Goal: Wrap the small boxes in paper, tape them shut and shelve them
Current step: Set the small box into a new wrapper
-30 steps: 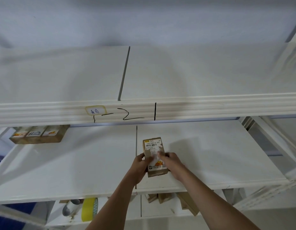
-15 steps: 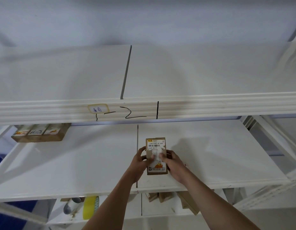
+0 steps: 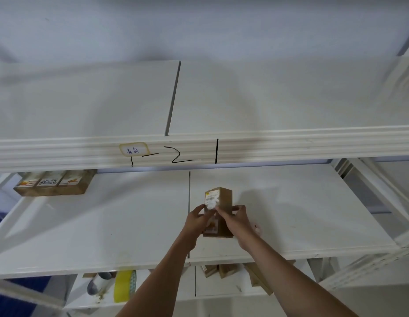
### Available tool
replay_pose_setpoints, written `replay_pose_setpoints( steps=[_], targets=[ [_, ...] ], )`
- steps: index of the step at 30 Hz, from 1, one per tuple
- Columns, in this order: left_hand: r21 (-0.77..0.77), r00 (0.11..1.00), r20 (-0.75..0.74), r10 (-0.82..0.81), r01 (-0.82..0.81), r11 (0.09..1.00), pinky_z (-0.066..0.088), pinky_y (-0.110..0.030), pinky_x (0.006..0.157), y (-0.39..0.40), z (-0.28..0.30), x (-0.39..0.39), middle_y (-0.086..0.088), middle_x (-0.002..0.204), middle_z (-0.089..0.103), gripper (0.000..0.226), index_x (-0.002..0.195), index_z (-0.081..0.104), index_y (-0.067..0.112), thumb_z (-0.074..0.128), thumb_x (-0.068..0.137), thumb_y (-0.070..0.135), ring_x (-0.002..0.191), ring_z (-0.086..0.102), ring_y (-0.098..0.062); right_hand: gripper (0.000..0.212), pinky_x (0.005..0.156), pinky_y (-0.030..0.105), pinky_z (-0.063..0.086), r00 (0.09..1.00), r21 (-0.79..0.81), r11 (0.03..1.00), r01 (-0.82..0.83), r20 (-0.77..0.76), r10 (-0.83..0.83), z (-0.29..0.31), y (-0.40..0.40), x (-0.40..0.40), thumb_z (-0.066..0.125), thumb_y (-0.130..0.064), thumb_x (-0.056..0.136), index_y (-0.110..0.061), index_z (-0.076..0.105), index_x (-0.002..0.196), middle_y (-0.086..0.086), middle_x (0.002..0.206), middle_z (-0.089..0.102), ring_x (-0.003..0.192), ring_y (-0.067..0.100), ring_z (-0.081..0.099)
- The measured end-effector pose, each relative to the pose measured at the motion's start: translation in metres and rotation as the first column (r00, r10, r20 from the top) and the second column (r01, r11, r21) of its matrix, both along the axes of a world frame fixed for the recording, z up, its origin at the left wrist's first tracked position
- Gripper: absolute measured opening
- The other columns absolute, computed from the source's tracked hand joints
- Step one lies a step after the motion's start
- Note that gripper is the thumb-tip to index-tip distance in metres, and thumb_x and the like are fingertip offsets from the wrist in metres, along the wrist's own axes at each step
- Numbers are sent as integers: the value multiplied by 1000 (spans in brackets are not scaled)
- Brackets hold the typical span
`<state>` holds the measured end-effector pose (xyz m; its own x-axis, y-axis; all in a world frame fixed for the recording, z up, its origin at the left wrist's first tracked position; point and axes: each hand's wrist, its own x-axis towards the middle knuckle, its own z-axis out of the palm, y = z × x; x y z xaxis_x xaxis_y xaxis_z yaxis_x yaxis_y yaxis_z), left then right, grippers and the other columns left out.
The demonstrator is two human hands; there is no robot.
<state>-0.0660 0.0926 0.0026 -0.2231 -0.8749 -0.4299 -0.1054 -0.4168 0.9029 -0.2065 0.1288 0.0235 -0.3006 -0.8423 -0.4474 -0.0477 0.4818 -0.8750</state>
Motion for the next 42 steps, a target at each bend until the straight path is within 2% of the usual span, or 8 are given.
replay_pose_setpoints(
  steps=[4, 7, 15, 22, 24, 27, 37, 42],
  targets=[
    [147, 997, -70, -30, 40, 988, 59, -39, 88, -1, -11, -3, -5, 120, 67, 73, 125, 59, 24, 85, 66, 58, 106, 67, -21, 18, 74, 32, 59, 999, -86, 996, -34, -10, 34, 1, -2, 5, 49, -35, 105, -26, 62, 113, 3, 115, 65, 98, 17, 64],
    [137, 996, -91, -18, 30, 990, 60, -36, 82, 0, -17, 2, -7, 111, 73, 57, 123, 62, 16, 84, 76, 39, 102, 70, -23, 24, 81, 30, 60, 993, -133, 985, -106, -65, 99, -3, -2, 2, 50, -14, 103, -26, 70, 110, -1, 114, 69, 104, 16, 66],
    [218, 975, -220, 36, 13, 976, 57, -50, 93, -2, -21, 7, -15, 127, 58, 53, 139, 42, 18, 68, 92, 13, 112, 61, -35, 43, 83, 21, 38, 977, 69, 993, -100, -181, 111, -7, -4, -13, 48, -32, 106, -21, 43, 147, 4, 146, 49, 128, 25, 51],
    [125, 997, 16, -78, 76, 989, 60, -28, 77, -3, -36, 11, -9, 118, 69, 43, 139, 55, 9, 61, 98, 18, 106, 67, -21, 33, 66, 8, 37, 955, 67, 990, -121, -264, 134, -25, 2, -21, 58, -24, 101, -22, 57, 134, -5, 132, 57, 105, 12, 51],
    [117, 993, 61, -96, 89, 989, 61, -32, 82, -3, -40, 14, -12, 115, 70, 43, 138, 55, 5, 63, 97, 11, 105, 69, -24, 33, 72, 9, 42, 950, 63, 990, -126, -278, 139, -29, 4, -22, 60, -22, 100, -23, 58, 132, -9, 132, 56, 111, 13, 54],
    [118, 989, 127, -72, 57, 991, 61, -34, 85, -1, -46, 16, -15, 108, 72, 42, 134, 59, 1, 66, 93, 6, 100, 71, -26, 36, 90, 32, 57, 955, 44, 992, -119, -268, 127, -37, 2, -21, 64, -16, 96, -21, 61, 132, 0, 134, 60, 104, 14, 61],
    [134, 989, 144, -43, 24, 991, 61, -27, 72, 0, -51, 14, -16, 106, 72, 40, 131, 59, 0, 68, 92, 6, 94, 72, -25, 38, 92, 36, 56, 944, 72, 989, -133, -293, 148, -48, -1, -23, 64, -17, 96, -20, 59, 134, 2, 134, 58, 106, 17, 60],
    [133, 981, 185, -50, 25, 991, 61, -34, 82, -5, -52, 17, -14, 106, 71, 39, 130, 61, 3, 68, 94, 14, 96, 71, -27, 31, 92, 29, 49, 880, 61, 989, -138, -449, 151, -50, -2, -26, 60, -23, 99, -16, 62, 129, 0, 130, 63, 116, 19, 60]
  ],
)
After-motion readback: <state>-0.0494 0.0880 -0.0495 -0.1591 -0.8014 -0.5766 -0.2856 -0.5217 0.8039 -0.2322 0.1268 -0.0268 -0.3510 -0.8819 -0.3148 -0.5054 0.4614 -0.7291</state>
